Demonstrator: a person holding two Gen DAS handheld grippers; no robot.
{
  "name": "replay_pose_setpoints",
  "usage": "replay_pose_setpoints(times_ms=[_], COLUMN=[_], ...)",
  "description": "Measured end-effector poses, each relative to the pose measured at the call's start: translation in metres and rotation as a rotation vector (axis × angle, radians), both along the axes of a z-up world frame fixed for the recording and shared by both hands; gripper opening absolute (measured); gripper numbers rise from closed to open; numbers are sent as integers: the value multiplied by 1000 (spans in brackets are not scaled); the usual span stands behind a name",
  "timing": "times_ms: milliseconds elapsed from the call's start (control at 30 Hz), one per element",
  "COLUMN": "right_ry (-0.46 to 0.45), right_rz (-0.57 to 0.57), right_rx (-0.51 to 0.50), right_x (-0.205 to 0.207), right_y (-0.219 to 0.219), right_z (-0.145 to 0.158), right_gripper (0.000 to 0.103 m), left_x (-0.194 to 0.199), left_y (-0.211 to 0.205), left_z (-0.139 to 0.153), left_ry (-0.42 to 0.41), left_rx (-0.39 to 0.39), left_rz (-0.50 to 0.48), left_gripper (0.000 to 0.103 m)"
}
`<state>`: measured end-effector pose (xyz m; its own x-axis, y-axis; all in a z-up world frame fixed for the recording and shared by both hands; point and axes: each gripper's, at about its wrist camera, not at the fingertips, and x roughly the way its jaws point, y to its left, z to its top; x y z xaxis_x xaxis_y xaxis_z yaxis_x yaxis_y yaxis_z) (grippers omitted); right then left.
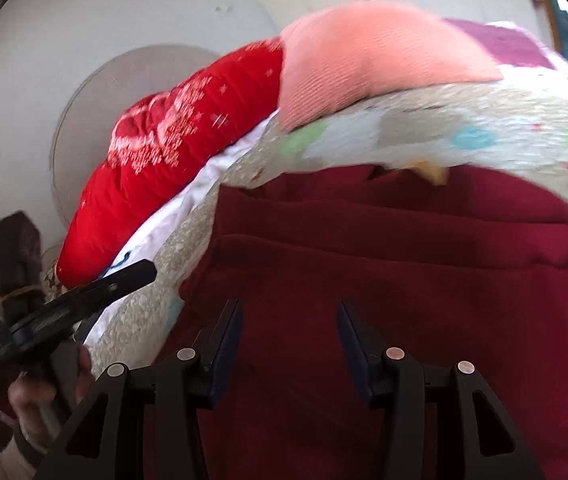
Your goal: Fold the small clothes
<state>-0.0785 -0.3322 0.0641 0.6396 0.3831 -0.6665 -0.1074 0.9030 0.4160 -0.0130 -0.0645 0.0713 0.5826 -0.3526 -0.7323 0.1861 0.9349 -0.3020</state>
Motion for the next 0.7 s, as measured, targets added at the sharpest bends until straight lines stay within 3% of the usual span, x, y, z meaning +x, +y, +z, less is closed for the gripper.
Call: replay_pose_setpoints(times_ms=[267, 333, 367, 433, 467, 567, 700], right_ry=[-67, -63, -52, -16, 1, 52, 46], right_rz=[-231, -328, -371, -447, -469, -479, -475], right_rx=[-64, -94, -109, -129, -127, -109, -91], right_x=[-71, -85, -88, -91, -90, -79, -73], right_y=[-93, -117, -127, -147, -154, -163, -158], right_z=[27, 27, 26, 20, 15, 2, 2], right_gripper=[54, 55, 55, 55, 55, 55, 55], left_x=[17, 18, 18, 19, 19, 27, 34], left_y=[-54, -68, -75, -85, -89, -83, -60], left_z=[-25, -26, -25, -23, -19, -4, 28], left_ry=[-13, -25, -22, -32, -41, -29, -100], left_rx=[167, 168, 166, 187, 183, 123, 94], left_rz=[-95, -147, -173, -181, -193, -202, -159], left_gripper=[87, 66, 48, 29, 11, 10, 10])
